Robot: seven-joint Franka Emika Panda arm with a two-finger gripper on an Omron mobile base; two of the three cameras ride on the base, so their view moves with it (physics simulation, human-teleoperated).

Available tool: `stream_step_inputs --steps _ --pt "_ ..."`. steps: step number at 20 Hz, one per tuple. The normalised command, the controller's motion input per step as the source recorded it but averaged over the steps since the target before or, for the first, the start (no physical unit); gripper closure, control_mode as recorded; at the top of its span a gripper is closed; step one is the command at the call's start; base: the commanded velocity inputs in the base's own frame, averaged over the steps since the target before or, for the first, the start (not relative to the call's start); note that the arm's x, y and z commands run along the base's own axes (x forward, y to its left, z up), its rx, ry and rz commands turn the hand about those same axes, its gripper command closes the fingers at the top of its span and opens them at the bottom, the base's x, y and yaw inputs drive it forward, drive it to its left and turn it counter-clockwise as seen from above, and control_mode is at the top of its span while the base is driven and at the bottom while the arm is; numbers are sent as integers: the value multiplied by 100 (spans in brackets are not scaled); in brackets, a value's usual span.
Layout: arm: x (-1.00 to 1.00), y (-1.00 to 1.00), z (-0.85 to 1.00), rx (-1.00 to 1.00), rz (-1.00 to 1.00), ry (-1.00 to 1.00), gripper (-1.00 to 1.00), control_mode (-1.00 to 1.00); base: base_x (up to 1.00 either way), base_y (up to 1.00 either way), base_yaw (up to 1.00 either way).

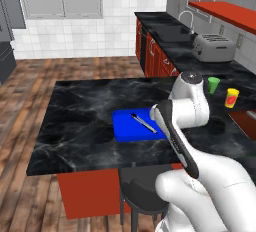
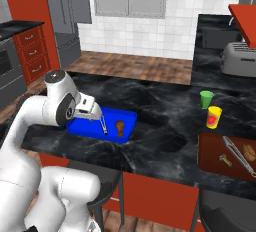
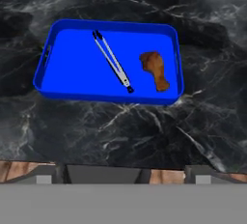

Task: Gather the potato and mushroom from the fridge and place them on a tray on the dining counter. Then gather the fish and chicken drumstick from the fridge and place them on the other tray.

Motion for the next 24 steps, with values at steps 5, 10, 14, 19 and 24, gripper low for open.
stream_step_inputs --steps 5,10,14,19,24 --pt "-100 22 33 0 0 -23 -100 -100 0 0 0" --pt "-100 11 38 0 0 -23 -100 -100 0 0 0" --pt "-93 5 29 0 0 -26 -100 -100 0 0 0" --pt "-91 0 11 0 1 -25 -100 -100 0 0 0" --pt "-74 0 0 0 3 -20 -100 -100 0 0 0"
